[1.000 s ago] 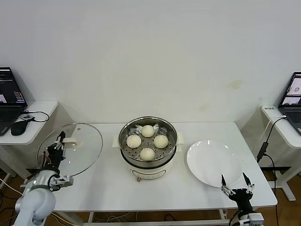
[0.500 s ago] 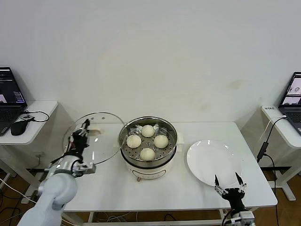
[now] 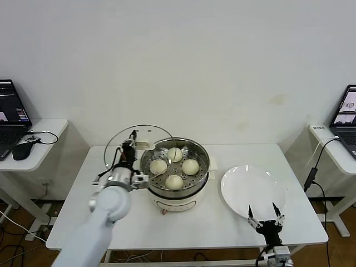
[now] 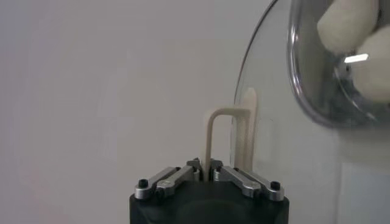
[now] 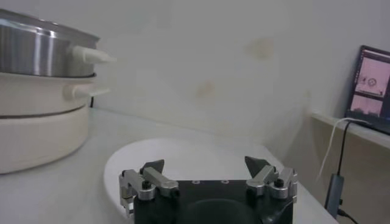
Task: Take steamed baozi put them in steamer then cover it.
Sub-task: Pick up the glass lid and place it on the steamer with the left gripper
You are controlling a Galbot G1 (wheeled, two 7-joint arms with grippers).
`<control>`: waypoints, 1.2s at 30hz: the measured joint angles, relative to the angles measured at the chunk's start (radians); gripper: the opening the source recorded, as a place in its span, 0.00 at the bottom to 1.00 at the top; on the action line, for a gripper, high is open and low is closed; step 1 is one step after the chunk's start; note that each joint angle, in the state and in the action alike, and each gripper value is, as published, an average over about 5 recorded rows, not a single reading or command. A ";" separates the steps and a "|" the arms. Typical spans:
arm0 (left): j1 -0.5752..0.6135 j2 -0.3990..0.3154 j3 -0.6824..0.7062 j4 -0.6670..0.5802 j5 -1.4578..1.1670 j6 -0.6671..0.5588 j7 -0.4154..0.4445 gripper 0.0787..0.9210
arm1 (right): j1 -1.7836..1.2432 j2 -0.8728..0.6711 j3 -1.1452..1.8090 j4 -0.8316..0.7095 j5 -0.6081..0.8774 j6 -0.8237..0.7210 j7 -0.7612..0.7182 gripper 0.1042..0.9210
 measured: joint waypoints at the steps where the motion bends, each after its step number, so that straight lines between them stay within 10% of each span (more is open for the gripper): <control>1: -0.006 -0.017 0.008 0.009 0.017 0.008 0.011 0.08 | 0.001 0.001 -0.002 -0.002 -0.005 0.000 0.002 0.88; 17: -0.043 -0.254 0.063 0.111 0.215 0.075 0.101 0.08 | 0.010 0.009 -0.032 -0.031 -0.056 0.007 0.015 0.88; 36: -0.002 -0.359 0.071 0.129 0.345 0.061 0.105 0.08 | 0.002 0.008 -0.044 -0.036 -0.075 0.013 0.017 0.88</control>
